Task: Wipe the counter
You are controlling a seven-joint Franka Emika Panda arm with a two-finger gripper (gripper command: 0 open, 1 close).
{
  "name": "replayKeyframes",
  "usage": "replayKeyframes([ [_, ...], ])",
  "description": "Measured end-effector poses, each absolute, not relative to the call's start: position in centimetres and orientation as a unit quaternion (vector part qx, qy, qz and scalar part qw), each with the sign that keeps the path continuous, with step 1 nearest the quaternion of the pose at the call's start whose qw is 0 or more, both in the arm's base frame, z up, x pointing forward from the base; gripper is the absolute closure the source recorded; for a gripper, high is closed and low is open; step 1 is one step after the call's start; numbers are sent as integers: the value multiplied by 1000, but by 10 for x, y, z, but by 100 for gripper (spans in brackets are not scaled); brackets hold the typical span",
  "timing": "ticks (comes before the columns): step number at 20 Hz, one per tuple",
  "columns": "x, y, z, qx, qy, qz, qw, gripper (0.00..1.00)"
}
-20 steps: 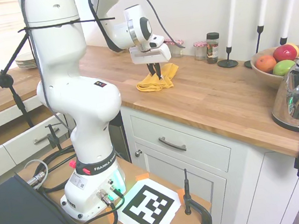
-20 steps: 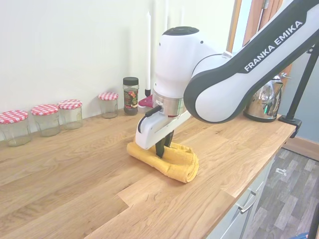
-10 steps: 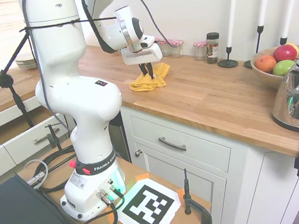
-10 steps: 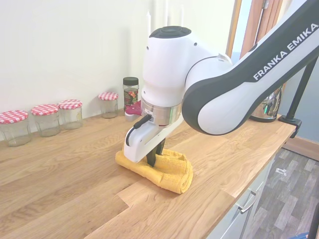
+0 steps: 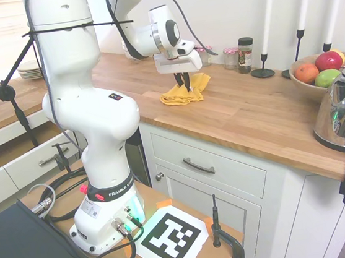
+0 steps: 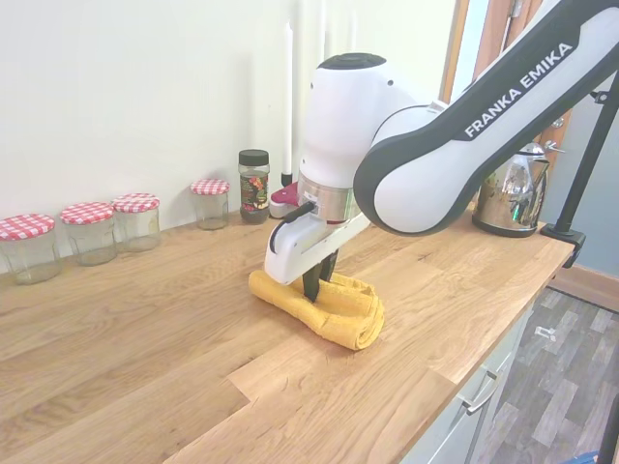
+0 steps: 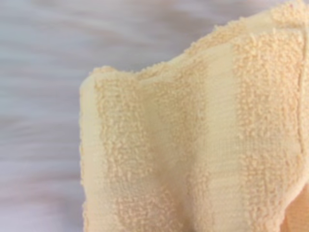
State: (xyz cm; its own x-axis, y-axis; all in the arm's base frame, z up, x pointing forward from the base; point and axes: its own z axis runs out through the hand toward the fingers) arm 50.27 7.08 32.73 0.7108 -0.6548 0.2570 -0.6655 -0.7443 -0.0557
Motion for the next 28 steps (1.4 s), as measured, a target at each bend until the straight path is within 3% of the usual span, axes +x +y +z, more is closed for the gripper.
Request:
replayKeyframes([
  [16,550,-112,330,898,-424,110,-21,100],
  [28,543,-209,327,875,-468,109,-50,100],
])
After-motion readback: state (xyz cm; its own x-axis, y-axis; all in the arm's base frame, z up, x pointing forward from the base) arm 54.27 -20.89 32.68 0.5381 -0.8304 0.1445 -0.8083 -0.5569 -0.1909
